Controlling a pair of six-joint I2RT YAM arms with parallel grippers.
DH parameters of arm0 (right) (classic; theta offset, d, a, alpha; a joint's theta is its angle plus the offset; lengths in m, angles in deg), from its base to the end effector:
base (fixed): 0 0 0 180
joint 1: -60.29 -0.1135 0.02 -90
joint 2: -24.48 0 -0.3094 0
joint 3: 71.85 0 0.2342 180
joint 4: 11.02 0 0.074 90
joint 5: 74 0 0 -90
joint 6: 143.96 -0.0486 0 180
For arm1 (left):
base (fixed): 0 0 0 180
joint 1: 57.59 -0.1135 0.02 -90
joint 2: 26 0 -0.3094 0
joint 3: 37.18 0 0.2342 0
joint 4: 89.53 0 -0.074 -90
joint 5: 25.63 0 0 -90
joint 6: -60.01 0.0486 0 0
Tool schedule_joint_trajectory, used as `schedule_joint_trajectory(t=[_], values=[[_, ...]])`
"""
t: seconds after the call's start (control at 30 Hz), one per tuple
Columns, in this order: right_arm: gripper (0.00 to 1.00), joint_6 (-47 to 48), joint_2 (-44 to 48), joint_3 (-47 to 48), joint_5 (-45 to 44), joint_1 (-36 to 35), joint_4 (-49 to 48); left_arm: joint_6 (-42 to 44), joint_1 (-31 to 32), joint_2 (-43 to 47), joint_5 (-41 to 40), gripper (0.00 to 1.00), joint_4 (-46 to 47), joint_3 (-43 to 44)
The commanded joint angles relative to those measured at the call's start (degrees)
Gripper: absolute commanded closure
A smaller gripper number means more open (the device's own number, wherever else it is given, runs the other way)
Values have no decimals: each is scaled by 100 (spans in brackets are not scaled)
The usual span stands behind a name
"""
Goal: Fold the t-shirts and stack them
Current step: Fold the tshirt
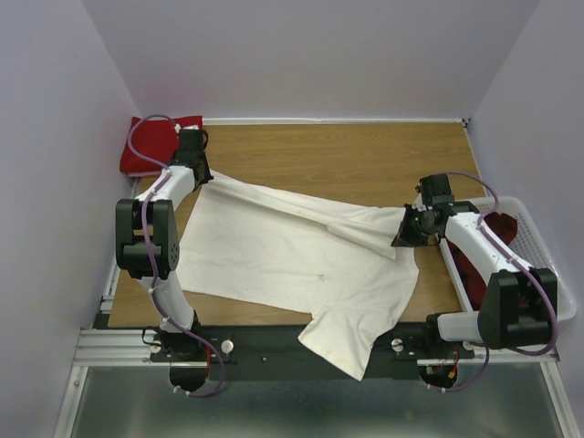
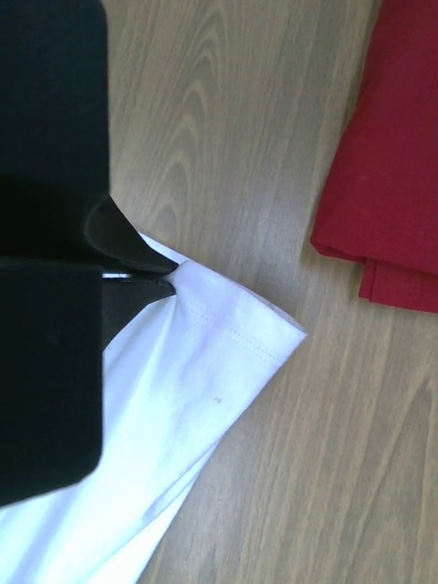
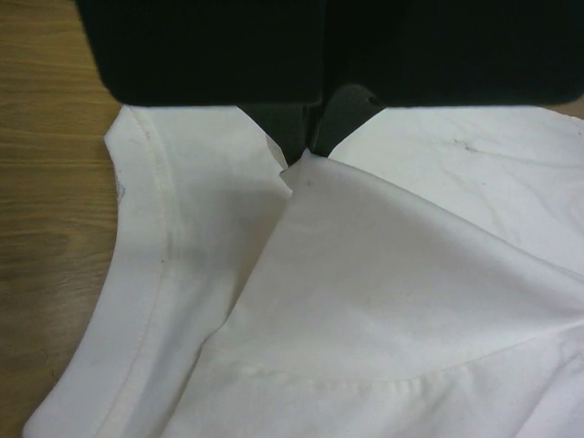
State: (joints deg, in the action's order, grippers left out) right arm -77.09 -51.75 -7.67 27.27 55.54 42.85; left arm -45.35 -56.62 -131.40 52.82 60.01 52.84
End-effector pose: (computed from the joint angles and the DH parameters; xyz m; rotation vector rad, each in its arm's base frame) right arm 0.2235 0.0281 0.2540 0.3825 2.7267 0.4051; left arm 0.4128 0.0027 0.2624 -0.3901 2.3199 0.0999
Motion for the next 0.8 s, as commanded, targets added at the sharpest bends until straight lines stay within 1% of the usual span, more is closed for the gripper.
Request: schedule_joint_trajectory(t=[0.0,0.2,0.57,0.77], values=[[99,-24,-190,-179,-221,53,167,68,17,-173,-251,100,-55,-100],[99,-16,-358,-293,-292,45,79,24,43,-279,-532,100,-187,-258],[99,11,-305,-302,-309,54,61,-90,122,-349,-822,100,-337,-416],[99,11,-244,-311,-424,54,61,-134,122,-156,-1015,100,-372,-495]])
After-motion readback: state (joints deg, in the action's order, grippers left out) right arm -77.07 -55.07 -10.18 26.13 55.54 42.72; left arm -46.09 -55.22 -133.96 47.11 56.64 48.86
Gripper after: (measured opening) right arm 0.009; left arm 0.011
